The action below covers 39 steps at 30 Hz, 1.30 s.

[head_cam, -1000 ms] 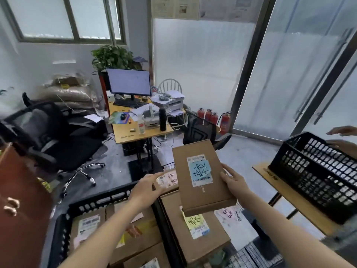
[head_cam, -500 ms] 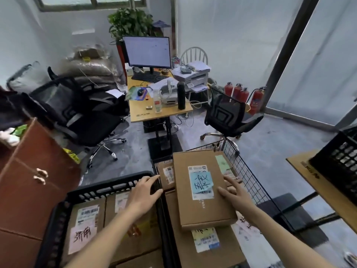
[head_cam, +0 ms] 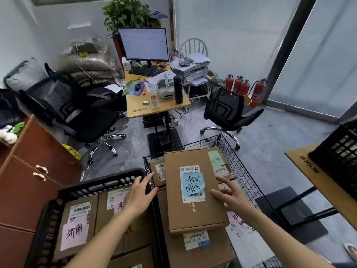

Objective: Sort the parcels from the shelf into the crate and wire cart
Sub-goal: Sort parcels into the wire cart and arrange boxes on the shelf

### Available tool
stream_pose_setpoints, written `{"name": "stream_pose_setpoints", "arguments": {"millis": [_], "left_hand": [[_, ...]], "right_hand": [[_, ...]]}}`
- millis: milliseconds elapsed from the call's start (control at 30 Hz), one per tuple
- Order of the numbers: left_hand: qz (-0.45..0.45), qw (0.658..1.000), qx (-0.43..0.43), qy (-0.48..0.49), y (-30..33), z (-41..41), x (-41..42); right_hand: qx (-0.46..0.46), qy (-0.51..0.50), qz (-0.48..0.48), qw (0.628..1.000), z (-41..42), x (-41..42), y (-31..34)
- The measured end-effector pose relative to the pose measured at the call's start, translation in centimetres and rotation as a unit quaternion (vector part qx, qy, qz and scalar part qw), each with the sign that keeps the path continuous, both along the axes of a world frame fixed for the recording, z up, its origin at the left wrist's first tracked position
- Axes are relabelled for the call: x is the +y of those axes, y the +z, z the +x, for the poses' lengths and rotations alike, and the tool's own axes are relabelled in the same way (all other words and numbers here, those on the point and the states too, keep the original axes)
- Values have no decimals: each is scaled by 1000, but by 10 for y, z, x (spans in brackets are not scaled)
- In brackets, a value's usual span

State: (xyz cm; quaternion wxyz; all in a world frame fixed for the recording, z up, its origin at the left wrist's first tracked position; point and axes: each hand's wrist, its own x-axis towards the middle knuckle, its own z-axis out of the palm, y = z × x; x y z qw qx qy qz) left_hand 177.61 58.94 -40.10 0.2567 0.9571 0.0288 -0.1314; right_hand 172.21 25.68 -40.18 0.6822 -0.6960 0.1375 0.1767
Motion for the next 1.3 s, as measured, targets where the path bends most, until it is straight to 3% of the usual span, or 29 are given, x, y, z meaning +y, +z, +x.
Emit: {"name": "stream_pose_setpoints", "arguments": {"millis": [133,400,700,1000,1167,1300], "left_hand": [[-15,1000,-6,0,0,-4,0],[-127,991,-22,31,-4,-14,0],[-54,998,-10,20,-1,-15,-4],[-8,1000,-3,14,10,-16,-6],[27,999,-43,6,29,-23,-10],[43,996,-73,-38,61,-31,-25]], "right_hand": [[-28,22,-18,999,5,13,1],[-65,77,-126,987,31,44,-14],[-67,167,-177,968,33,33,0],[-58,156,-164,972,29,31,6],[-85,142,-260,951,19,25,35],[-117,170,-391,897,-6,22,70]]}}
